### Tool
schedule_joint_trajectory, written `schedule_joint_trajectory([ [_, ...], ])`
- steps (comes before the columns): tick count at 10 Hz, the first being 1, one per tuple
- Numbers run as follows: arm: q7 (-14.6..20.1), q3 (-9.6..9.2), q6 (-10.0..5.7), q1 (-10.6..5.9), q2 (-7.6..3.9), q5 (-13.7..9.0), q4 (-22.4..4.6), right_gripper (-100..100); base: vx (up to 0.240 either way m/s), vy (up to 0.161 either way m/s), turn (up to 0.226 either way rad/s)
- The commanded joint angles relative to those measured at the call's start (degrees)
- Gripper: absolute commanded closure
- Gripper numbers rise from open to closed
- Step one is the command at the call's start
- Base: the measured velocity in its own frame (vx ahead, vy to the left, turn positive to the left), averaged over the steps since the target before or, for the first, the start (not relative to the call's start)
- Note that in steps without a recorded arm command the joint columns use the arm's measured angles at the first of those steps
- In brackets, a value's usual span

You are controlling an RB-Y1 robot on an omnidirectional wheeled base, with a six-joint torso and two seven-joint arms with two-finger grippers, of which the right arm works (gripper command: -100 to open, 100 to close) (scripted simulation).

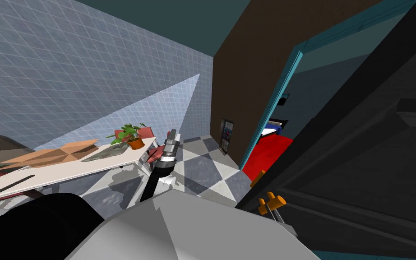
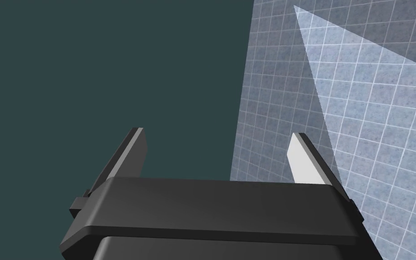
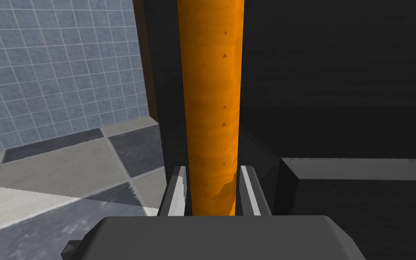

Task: Pull the door open

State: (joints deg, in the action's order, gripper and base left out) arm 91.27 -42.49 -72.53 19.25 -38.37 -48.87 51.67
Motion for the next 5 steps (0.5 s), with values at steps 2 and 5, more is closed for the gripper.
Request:
schedule_joint_trajectory([
  [2, 0.8, -0.41, -0.6, -0.38, -0.23, 0.4, -0.9, 100, -0.181, -0.024, 0.15],
  [5, 2.0, -0.96, -1.4, -0.9, -0.53, 0.9, -2.2, 100, -0.216, -0.035, 0.12],
])
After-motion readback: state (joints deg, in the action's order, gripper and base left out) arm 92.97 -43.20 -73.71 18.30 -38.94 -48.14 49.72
